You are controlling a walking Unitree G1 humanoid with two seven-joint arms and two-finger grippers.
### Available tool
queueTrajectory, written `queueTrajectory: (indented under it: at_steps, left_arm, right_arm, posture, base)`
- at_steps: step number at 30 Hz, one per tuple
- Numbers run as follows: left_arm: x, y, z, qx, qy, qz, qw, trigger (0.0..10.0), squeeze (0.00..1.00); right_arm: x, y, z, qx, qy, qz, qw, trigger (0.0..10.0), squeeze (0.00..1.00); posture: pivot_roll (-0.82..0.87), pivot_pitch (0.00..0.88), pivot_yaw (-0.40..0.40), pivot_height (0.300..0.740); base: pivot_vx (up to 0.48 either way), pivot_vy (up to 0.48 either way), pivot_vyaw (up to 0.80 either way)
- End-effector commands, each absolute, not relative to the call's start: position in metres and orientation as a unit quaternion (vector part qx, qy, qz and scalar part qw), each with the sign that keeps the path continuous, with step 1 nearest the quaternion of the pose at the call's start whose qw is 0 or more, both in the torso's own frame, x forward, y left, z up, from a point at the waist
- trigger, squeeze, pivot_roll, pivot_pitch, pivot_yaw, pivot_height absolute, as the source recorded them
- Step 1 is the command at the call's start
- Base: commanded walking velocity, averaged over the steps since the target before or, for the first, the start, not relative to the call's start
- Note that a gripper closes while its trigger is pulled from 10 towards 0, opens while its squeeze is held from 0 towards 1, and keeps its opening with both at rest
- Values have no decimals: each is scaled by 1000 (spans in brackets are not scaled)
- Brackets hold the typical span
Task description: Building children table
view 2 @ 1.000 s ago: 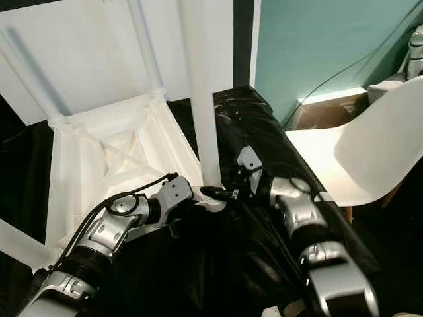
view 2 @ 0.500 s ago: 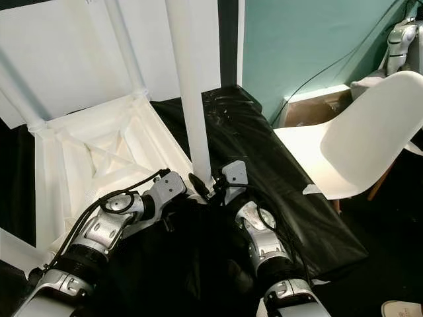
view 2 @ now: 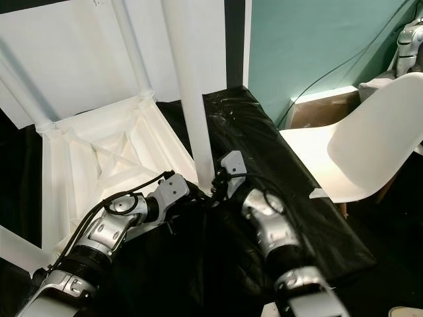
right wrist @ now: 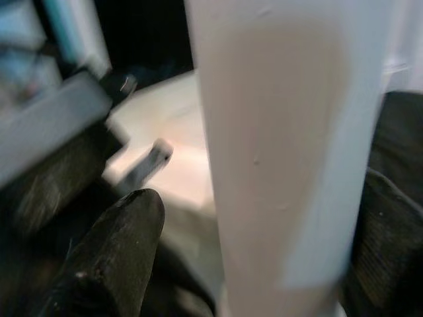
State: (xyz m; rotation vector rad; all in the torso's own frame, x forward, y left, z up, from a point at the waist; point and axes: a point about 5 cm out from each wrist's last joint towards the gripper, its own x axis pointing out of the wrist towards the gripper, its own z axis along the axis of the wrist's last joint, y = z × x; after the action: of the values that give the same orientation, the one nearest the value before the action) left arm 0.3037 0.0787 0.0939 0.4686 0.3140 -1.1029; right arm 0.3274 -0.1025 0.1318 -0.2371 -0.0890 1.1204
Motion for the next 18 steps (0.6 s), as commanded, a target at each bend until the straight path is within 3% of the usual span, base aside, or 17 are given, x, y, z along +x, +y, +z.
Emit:
queueTrajectory:
  at_steps: [1,13,17,18]
  left_arm:
    - [275,74,46,174,235,-546,785,10000,0]
    - [271,81,44,166,241,-535,792,10000,0]
    - [252,89,41,142,254,-573,766,10000,0]
    - [246,92,41,135,259,-587,755,10000,0]
  right_arm:
    - [327,-103,124,-129,-5,571,811,10000,0]
    - [344,-112,137,-184,10,584,791,10000,0]
    - [346,-110,141,-202,15,608,767,9843,0]
    - [346,-111,142,-204,21,623,755,0,0]
  posture:
    - [6,0,18,740]
    - [57,0,-2,740]
    - [67,0,2,740]
    - [68,0,3,740]
  base:
    - [0,0,0]
    - [0,0,0]
    - [0,0,0]
    - [0,0,0]
